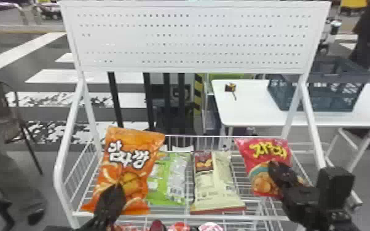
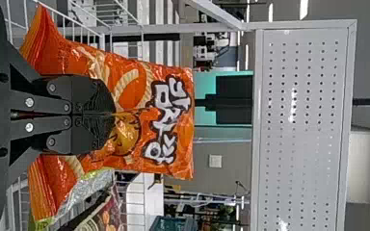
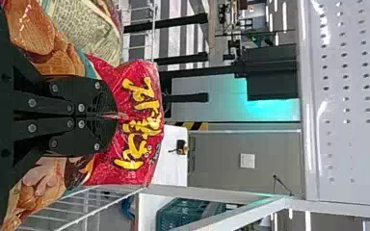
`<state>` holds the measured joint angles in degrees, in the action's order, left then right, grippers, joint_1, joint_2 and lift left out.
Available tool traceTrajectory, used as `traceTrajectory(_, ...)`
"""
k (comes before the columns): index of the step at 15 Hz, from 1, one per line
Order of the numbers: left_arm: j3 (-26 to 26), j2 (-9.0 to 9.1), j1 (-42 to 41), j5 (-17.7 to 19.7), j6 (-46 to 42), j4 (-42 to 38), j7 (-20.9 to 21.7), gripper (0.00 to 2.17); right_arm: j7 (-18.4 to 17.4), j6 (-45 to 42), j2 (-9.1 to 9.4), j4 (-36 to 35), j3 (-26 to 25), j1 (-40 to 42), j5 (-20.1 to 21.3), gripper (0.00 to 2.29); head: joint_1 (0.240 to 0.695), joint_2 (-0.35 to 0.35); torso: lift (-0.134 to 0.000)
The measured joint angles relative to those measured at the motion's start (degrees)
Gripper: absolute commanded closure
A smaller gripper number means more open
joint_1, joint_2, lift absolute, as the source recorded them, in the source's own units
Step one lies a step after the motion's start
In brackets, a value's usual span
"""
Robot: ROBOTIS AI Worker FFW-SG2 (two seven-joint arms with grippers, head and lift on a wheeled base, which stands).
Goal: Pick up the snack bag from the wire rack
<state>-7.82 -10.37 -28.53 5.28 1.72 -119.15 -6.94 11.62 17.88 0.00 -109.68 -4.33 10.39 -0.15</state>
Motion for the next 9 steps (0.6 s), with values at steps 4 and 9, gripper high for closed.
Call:
traceTrajectory(4, 0.2, -0.3, -0.5, 0.0, 0.0, -1.2, 0.0, 2.06, 0.5, -4.3, 0.0, -7.1, 0.5, 9.8, -2.4, 2.02, 0.499, 0.0, 0.0)
traceTrajectory(9, 1.2, -0.42, -1.2, 0.1, 0.0, -1.8, -0.2, 2.06, 0.9, -10.9, 0.0, -14.4, -0.6, 20.8, -6.2, 2.02, 0.499, 0.0, 0.0)
